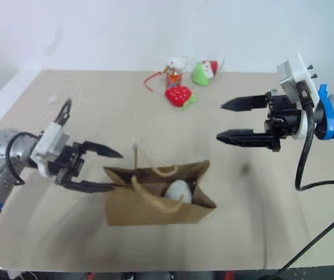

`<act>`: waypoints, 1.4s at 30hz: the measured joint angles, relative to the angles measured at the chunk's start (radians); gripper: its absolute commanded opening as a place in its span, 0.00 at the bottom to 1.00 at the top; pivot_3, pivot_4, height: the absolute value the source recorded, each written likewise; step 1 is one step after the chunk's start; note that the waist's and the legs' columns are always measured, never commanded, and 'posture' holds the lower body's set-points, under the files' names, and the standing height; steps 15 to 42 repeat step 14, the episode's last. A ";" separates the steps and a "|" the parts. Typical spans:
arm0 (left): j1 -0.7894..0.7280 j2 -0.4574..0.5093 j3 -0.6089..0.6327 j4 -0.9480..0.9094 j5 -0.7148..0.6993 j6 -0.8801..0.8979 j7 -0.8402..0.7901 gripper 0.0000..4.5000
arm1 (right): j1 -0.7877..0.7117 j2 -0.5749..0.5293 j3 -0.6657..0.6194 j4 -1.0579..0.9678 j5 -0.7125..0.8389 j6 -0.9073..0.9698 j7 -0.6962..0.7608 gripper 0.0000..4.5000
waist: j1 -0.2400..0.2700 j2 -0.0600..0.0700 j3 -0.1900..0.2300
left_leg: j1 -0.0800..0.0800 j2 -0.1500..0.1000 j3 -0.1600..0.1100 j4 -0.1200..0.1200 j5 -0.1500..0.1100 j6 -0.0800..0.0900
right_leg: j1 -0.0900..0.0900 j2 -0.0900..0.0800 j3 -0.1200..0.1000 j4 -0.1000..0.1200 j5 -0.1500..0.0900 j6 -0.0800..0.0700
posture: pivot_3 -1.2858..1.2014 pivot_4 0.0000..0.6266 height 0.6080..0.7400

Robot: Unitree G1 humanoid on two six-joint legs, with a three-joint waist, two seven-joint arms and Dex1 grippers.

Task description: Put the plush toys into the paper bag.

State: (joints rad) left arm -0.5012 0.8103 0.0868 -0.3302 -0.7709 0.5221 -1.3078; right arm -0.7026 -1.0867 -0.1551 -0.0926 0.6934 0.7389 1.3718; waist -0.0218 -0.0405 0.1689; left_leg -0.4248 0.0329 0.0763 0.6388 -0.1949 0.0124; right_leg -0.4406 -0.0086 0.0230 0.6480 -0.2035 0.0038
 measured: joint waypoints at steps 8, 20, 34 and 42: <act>-0.031 0.000 0.048 0.113 0.068 0.009 0.166 0.95 | 0.014 0.040 0.015 0.047 -0.003 -0.008 0.016 1.00 | -0.001 0.000 0.000 | 0.001 0.000 0.000 0.001 0.000 0.000 | 0.001 0.001 0.000 0.000 0.000 0.000 | 0.52 0.24 1.00; -0.029 -0.013 0.005 0.332 0.306 -0.172 0.244 0.95 | 0.040 0.088 0.021 0.123 -0.054 -0.091 -0.012 1.00 | 0.001 0.000 0.000 | 0.000 -0.001 0.001 0.000 0.000 0.000 | 0.000 0.000 0.001 0.000 0.002 0.002 | 0.52 0.24 1.00; -0.029 -0.013 0.005 0.332 0.306 -0.172 0.244 0.95 | 0.040 0.088 0.021 0.123 -0.054 -0.091 -0.012 1.00 | 0.001 0.000 0.000 | 0.000 -0.001 0.001 0.000 0.000 0.000 | 0.000 0.000 0.001 0.000 0.002 0.002 | 0.52 0.24 1.00; -0.029 -0.013 0.005 0.332 0.306 -0.172 0.244 0.95 | 0.040 0.088 0.021 0.123 -0.054 -0.091 -0.012 1.00 | 0.001 0.000 0.000 | 0.000 -0.001 0.001 0.000 0.000 0.000 | 0.000 0.000 0.001 0.000 0.002 0.002 | 0.52 0.24 1.00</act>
